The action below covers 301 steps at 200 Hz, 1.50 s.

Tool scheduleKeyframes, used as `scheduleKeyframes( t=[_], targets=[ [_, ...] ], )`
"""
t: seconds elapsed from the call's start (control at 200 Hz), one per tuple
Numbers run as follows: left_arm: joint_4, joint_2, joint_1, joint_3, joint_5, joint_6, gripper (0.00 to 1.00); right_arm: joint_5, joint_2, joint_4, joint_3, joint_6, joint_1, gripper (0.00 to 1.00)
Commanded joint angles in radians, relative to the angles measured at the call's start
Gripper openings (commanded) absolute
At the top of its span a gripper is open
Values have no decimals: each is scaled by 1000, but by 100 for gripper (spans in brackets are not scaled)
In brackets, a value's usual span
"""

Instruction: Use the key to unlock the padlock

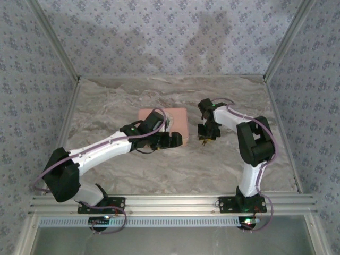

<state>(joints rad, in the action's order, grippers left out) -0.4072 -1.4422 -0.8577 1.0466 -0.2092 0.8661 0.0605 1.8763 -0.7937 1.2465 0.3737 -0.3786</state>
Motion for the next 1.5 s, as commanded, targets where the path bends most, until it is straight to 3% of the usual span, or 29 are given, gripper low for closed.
scheduleKeyframes(
  t=[0.0,0.255,0.53,0.789,1.254,1.499],
  targets=[
    [8,2,-5,4,10,14,85,9,31,-23,9,-12,-5,32],
    [7,5,-5,0,13,16,85,30,62,-5,-13,-10,-1,20],
    [9,9,-4,-11,16,20,85,76,19,52,-61,-3,13,0],
    [15,8,-4,-17,25,26,85,176,-131,158,-167,39,52,0],
    [47,58,4,-6,68,33,86,224,-516,244,-258,91,100,0],
    [161,97,67,58,-62,11,71,221,-773,287,-237,98,78,0]
  ],
)
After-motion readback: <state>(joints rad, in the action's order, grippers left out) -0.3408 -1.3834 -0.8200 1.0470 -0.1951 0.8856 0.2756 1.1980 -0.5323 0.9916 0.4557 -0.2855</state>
